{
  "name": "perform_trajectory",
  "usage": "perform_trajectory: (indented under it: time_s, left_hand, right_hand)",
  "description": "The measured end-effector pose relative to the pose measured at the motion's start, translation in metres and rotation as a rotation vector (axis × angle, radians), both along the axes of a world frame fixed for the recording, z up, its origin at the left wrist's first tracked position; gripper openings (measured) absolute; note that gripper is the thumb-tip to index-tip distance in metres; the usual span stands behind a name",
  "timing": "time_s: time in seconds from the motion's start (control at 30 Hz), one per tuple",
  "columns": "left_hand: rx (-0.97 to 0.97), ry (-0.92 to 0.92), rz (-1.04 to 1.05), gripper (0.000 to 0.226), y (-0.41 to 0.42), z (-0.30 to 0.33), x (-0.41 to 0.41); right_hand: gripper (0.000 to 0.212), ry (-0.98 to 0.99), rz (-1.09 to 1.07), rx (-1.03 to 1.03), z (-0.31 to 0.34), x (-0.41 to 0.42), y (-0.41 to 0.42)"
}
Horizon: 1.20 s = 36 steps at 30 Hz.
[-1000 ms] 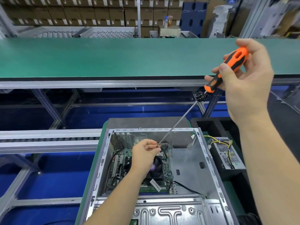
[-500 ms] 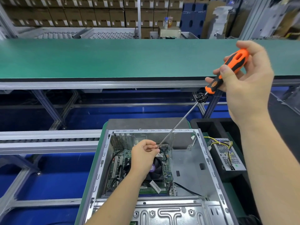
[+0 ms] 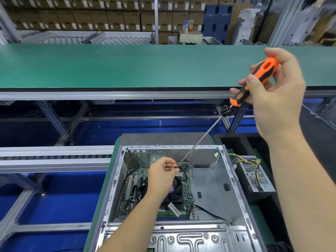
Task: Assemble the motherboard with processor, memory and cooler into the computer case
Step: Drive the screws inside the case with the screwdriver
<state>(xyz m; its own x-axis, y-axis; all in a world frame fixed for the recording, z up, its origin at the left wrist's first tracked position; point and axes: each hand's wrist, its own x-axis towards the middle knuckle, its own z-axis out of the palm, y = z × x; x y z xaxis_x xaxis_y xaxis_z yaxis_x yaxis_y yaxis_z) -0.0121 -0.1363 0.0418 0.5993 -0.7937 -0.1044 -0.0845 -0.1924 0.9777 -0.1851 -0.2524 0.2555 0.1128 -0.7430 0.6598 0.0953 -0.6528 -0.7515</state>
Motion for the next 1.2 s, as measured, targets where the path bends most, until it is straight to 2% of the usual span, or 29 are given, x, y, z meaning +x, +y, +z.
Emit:
perform_trajectory:
  time_s: [0.37, 1.2]
  left_hand:
    - [0.042, -0.137, -0.047, 0.022, 0.001, 0.0007, -0.0035]
    - [0.051, -0.15, -0.043, 0.023, 0.001, -0.002, -0.0021]
  right_hand:
    - [0.044, 0.045, 0.061, -0.035, 0.0008, 0.0048, 0.0057]
    - [0.044, 0.035, 0.075, -0.037, -0.0018, 0.003, 0.0034]
